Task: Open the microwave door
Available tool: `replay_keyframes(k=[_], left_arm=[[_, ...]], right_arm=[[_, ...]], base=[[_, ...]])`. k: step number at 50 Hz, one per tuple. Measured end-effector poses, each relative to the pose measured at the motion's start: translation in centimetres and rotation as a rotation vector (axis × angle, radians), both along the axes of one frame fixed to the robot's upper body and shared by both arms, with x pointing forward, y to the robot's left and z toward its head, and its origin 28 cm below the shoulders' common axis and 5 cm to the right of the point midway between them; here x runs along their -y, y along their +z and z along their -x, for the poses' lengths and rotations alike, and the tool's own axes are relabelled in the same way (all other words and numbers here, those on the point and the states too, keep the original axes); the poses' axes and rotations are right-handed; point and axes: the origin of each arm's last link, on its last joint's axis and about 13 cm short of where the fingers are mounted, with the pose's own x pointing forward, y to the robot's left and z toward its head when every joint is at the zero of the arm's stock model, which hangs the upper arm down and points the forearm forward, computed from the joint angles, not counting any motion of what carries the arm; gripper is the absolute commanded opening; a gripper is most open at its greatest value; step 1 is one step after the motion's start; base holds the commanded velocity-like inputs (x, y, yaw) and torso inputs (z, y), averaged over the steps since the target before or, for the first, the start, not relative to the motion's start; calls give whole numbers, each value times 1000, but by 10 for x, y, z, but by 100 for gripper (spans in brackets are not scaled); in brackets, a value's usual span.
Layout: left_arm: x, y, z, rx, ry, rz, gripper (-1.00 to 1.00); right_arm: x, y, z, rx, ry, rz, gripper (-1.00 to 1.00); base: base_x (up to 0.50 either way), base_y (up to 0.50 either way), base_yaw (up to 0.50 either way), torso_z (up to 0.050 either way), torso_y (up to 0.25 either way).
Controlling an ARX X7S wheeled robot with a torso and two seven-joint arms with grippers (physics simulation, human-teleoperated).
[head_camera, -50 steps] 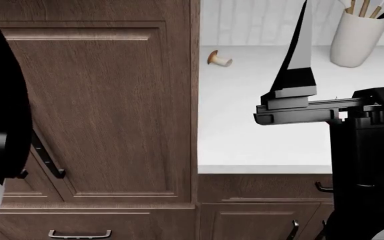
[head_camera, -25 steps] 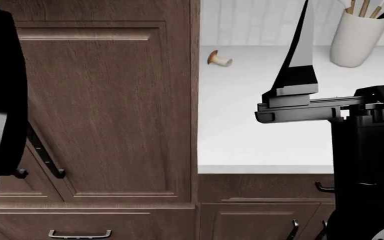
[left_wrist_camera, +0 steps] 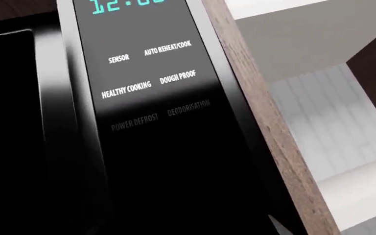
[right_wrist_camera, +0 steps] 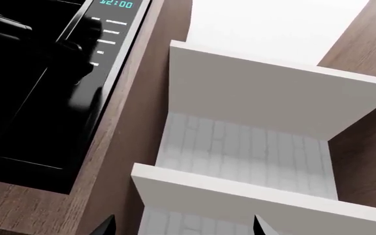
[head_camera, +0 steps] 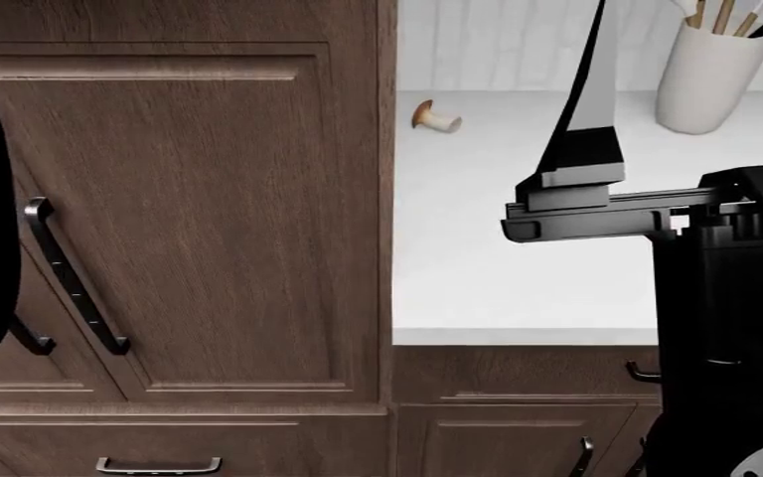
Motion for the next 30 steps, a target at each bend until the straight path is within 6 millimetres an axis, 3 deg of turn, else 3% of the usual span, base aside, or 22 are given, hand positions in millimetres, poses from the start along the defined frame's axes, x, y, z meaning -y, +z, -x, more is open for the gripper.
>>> replay_keyframes(k=[14, 30], left_arm=[[-6, -8, 17, 22, -18, 16, 100], [-20, -30, 59, 29, -55, 29, 100]], right_arm=[[0, -1, 0, -1, 1, -3, 100], [2, -2, 0, 0, 9, -11, 100]], base=[[0, 0, 0, 0, 0], [0, 0, 0, 0, 0]])
